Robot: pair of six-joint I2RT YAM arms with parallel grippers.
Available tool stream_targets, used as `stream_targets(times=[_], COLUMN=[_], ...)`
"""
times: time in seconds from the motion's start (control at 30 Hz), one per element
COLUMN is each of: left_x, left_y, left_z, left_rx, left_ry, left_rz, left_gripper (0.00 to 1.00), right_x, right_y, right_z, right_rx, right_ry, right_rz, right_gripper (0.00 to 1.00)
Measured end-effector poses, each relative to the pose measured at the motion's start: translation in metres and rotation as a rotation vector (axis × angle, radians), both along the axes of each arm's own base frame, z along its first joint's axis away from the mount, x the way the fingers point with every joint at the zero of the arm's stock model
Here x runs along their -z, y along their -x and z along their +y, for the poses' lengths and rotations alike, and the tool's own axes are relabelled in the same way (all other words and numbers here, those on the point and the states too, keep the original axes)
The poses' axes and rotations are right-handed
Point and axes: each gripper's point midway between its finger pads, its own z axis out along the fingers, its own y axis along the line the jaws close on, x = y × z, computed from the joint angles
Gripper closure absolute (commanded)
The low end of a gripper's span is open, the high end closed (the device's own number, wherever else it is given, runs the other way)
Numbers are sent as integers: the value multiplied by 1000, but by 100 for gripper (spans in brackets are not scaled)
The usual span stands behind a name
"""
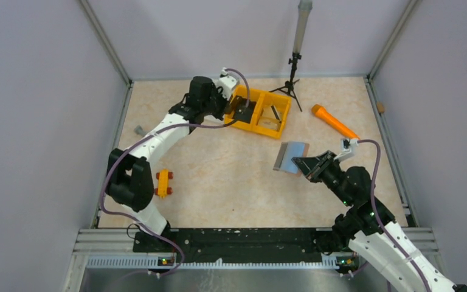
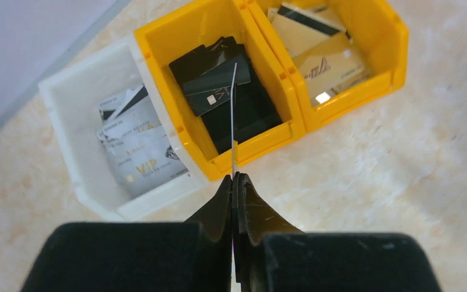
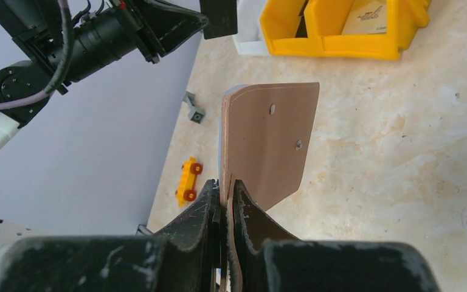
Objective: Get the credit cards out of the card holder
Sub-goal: Place the credit card in the storage box.
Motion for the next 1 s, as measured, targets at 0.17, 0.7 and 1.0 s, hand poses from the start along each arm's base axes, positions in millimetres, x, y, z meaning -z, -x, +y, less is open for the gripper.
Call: stream_targets(times=[0.17,0.7,1.0], left_x=[23,58,80], left_y=[-5,-83,-105], left_z=[-9,-44,-43], left_rx=[215,359,383], left_ry=[-221,-522,-631], left_rz=[-128,-391,-427], left_gripper=[100,100,80], right_x=[9,14,16], right_y=[1,12,15], right_z=[-2,-15,-20], right_rx=[3,32,42], right_ry=[36,47,54], right_rz=[23,33,42], right_gripper=[100,100,100])
